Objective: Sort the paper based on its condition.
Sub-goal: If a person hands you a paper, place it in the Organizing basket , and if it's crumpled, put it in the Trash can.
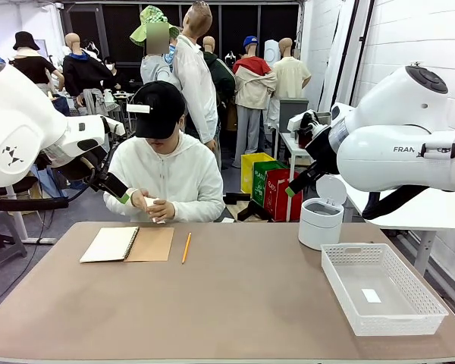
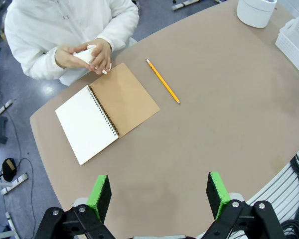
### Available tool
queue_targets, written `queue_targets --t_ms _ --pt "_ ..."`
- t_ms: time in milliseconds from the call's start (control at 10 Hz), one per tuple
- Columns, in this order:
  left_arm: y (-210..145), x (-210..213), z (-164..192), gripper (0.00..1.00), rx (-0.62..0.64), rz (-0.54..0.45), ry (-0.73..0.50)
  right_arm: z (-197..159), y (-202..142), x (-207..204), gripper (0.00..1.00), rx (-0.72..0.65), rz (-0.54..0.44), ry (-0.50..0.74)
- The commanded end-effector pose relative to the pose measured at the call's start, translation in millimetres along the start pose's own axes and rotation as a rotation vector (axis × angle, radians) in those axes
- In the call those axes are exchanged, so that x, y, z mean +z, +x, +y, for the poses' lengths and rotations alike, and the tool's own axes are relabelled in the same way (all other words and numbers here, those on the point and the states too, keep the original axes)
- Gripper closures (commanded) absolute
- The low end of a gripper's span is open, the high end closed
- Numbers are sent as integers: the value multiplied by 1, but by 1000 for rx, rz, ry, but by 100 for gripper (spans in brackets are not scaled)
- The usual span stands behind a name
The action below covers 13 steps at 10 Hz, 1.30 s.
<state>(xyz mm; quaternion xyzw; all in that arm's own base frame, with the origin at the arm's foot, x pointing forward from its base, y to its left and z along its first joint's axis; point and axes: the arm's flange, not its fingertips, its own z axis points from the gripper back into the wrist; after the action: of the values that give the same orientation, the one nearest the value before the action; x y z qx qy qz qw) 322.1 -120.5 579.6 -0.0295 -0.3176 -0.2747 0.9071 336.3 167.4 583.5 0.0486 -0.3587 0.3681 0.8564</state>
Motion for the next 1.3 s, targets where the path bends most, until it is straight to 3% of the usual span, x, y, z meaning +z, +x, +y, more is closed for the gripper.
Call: queue_targets --t_ms 0,1200 --pt "0 -1 0 0 3 -2 -1 0 0 -1 0 -2 -1 4" --pt "0 -1 0 0 3 -2 -1 0 0 -1 0 -2 -1 4"
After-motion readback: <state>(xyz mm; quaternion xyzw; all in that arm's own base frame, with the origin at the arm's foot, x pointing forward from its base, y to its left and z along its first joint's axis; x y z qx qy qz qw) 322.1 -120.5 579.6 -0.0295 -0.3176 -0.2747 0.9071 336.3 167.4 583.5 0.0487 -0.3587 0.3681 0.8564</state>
